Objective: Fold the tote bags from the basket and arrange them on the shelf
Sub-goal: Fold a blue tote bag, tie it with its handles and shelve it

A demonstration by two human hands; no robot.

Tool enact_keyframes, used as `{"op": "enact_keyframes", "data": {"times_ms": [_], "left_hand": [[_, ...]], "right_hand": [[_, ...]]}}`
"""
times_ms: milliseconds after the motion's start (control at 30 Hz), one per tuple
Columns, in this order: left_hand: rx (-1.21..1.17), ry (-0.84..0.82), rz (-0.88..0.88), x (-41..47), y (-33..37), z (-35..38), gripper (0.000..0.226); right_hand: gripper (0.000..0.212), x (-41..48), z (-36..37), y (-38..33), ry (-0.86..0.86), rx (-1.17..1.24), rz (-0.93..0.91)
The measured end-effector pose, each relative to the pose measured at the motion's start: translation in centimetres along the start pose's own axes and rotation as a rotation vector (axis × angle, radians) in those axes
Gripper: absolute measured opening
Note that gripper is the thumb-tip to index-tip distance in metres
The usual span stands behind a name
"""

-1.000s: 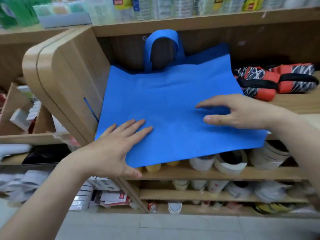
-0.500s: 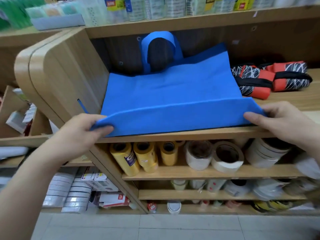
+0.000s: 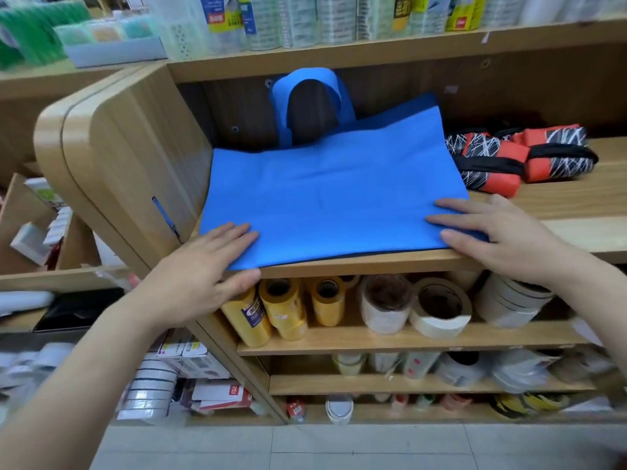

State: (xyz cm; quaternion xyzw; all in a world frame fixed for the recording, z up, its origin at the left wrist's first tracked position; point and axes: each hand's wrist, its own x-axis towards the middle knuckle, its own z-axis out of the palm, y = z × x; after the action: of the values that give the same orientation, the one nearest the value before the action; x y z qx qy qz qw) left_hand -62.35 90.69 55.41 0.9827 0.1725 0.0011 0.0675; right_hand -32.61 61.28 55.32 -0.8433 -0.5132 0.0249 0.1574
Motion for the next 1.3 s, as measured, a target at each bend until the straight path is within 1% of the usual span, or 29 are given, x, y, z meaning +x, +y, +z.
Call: {"op": "enact_keyframes", "data": {"times_ms": [33, 67, 100, 133, 200, 233, 300, 333, 367, 400, 433, 467, 500, 533, 600, 633, 700, 767, 833, 900, 1000, 1067, 1133, 1167, 1200, 1233, 1267, 1300], "left_hand": [[0.024, -0.006, 0.010, -0.1, -0.2, 0.1, 0.084], [0.027, 0.019, 0.022, -0.3, -0.3, 0.2, 0.082], [0.007, 0.059, 0.029, -0.5, -0.3, 0.2, 0.075], [-0.026, 0.096, 0.021, -0.7, -0.3, 0.1, 0.071], [-0.116, 0.154, -0.001, -1.1, -0.4, -0.3, 0.071], [-0.171, 0.156, -0.024, -1.5, -0.4, -0.6, 0.070], [-0.321, 0.147, -0.094, -2.5, -0.1, -1.5, 0.059], [-0.421, 0.159, -0.129, -2.8, 0.0, -1.8, 0.049], [-0.533, 0.189, -0.159, -3.0, 0.2, -2.0, 0.038], [-0.648, 0.245, -0.192, -3.2, 0.5, -2.1, 0.030], [-0.761, 0.311, -0.230, -3.3, 0.9, -2.0, 0.023], [-0.862, 0.380, -0.276, -3.3, 1.2, -1.7, 0.017], [-0.934, 0.457, -0.315, -3.2, 1.3, -1.4, 0.011], [-0.981, 0.534, -0.346, -3.0, 1.3, -1.1, 0.011], [-1.032, 0.645, -0.394, -2.2, 1.3, -0.4, 0.013], [-1.020, 0.679, -0.419, -1.8, 1.4, -0.1, 0.012], [-0.911, 0.740, -0.478, -0.7, 2.0, 0.2, 0.013], [-0.696, 0.759, -0.539, 0.0, 2.7, 0.2, 0.025], [-0.474, 0.738, -0.591, 0.4, 3.4, 0.1, 0.041], [-0.279, 0.693, -0.629, 0.6, 4.0, 0.0, 0.051], [-0.097, 0.684, -0.616, 0.7, 4.5, 0.4, 0.053], [-0.020, 0.719, -0.535, 0.9, 3.9, 0.7, 0.052], [0.072, 0.707, -0.341, 1.1, 2.9, 1.2, 0.044], [0.071, 0.670, -0.233, 1.2, 2.2, 1.4, 0.037], [0.017, 0.604, -0.160, 1.3, 1.6, 1.5, 0.033], [-0.080, 0.524, -0.124, 1.1, 1.1, 1.5, 0.032], [-0.165, 0.434, -0.105, 0.8, 0.8, 1.4, 0.031], [-0.212, 0.343, -0.089, 0.5, 0.7, 1.2, 0.036]], "right_hand": [[0.057, -0.2, -0.3, 0.3, -0.085, -0.036, -0.001], [0.072, -0.2, -0.6, 0.6, -0.148, -0.082, -0.004], [0.078, -0.3, -1.0, 0.8, -0.177, -0.107, -0.006], [0.075, -0.5, -1.3, 1.0, -0.169, -0.079, -0.015], [0.056, -1.1, -1.7, 1.5, -0.080, 0.075, -0.030], [0.048, -1.5, -1.8, 1.8, -0.048, 0.175, -0.035], [0.034, -2.2, -2.1, 2.0, 0.008, 0.354, -0.017], [0.032, -2.3, -2.1, 2.1, 0.019, 0.423, 0.009], [0.045, -2.3, -2.1, 2.4, 0.030, 0.471, 0.047], [0.062, -2.3, -1.9, 2.8, 0.050, 0.528, 0.077], [0.071, -2.3, -1.8, 2.9, 0.067, 0.598, 0.103], [0.066, -2.3, -1.8, 2.8, 0.080, 0.678, 0.122], [0.048, -2.3, -1.9, 2.5, 0.075, 0.768, 0.140], [0.029, -2.3, -2.0, 2.0, 0.075, 0.861, 0.165], [0.017, -1.9, -2.1, 1.1, 0.130, 0.932, 0.228], [0.014, -1.6, -1.9, 0.9, 0.172, 0.926, 0.264], [0.018, -0.7, -1.5, 0.4, 0.257, 0.847, 0.336], [0.027, 0.0, -1.0, -0.1, 0.342, 0.689, 0.415], [0.035, 0.6, -0.4, -0.5, 0.408, 0.500, 0.469], [0.040, 0.7, 0.3, -1.0, 0.434, 0.287, 0.492], [0.043, 0.4, 1.0, -1.5, 0.459, 0.077, 0.447], [0.044, 0.4, 1.2, -1.3, 0.499, 0.036, 0.376], [0.037, 0.6, 1.4, -0.6, 0.530, -0.053, 0.216], [0.030, 0.8, 1.6, -0.1, 0.509, -0.078, 0.112], [0.022, 0.9, 1.7, 0.3, 0.460, -0.056, 0.033], [0.018, 0.9, 1.5, 0.5, 0.383, 0.005, -0.007], [0.024, 0.8, 1.2, 0.6, 0.291, 0.073, -0.012], [0.040, 0.7, 0.7, 0.7, 0.206, 0.120, -0.004]]}}
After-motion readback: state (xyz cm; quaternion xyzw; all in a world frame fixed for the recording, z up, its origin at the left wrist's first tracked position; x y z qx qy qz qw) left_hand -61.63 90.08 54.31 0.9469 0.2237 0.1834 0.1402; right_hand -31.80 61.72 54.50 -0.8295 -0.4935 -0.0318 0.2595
